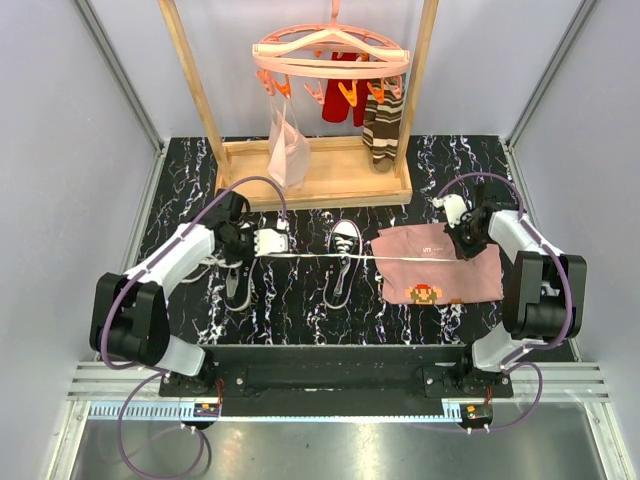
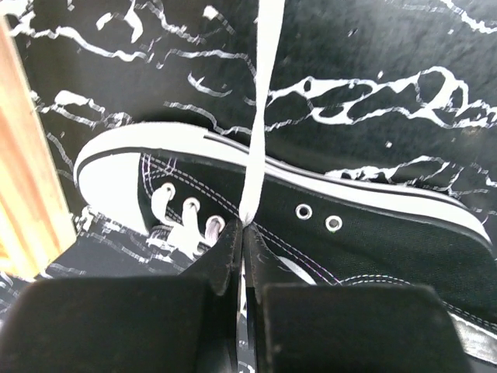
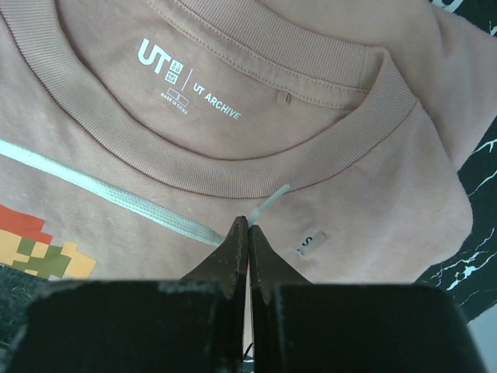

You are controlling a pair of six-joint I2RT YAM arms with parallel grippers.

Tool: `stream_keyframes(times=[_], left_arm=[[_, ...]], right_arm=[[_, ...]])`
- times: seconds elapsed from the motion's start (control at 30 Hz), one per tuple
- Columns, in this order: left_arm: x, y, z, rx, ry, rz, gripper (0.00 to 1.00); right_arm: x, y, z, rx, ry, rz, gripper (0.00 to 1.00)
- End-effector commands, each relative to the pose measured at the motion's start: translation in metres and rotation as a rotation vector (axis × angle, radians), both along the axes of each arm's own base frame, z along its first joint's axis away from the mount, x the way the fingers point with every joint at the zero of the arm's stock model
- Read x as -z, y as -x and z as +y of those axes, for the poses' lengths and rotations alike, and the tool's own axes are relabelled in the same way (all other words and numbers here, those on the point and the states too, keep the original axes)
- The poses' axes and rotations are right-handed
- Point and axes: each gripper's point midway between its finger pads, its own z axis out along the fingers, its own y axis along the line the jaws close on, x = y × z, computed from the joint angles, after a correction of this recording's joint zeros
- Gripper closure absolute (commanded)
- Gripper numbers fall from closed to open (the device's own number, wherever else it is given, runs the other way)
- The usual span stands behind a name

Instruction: Tie the shoes

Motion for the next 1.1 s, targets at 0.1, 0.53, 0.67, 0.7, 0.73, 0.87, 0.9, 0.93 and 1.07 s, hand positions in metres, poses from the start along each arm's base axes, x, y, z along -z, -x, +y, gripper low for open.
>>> stream_keyframes(times=[0.1, 0.53, 0.67, 0.7, 0.73, 0.87, 0.9, 0.93, 1.07], left_arm=[[-0.011, 0.000, 0.016, -0.023, -0.028, -0.037, 1.00], [0.031, 0.015, -0.053, -0.004, 0.011, 0.062, 0.94], [0.033, 0.010, -0.057, -0.024, 0.003, 0.062, 0.71], [0.028, 0.008, -0.059, -0.022, 0.016, 0.049, 0.68], [0.022, 0.010, -0.064, -0.007, 0.052, 0.045, 0.64], [-0.032, 0.009, -0.081, 0.031, 0.226, -0.072, 0.47], [-0.040, 0.009, -0.084, 0.035, 0.245, -0.087, 0.44], [-0.048, 0.010, -0.091, 0.039, 0.286, -0.084, 0.43], [-0.085, 0.005, -0.109, 0.048, 0.413, -0.147, 0.39]], right_arm=[[0.014, -0.003, -0.001, -0.033, 0.010, -0.011, 1.00], [-0.013, 0.004, 0.034, -0.051, -0.158, -0.013, 0.62], [-0.037, -0.004, 0.039, -0.040, -0.188, -0.047, 0.35], [-0.045, -0.006, 0.041, -0.040, -0.201, -0.067, 0.32], [-0.053, -0.008, 0.043, -0.038, -0.209, -0.085, 0.22], [-0.093, -0.021, 0.055, -0.057, -0.273, -0.192, 0.14], [-0.106, -0.022, 0.062, -0.065, -0.314, -0.224, 0.10], [-0.117, -0.025, 0.066, -0.072, -0.337, -0.250, 0.00], [-0.157, -0.035, 0.084, -0.091, -0.448, -0.389, 0.00]])
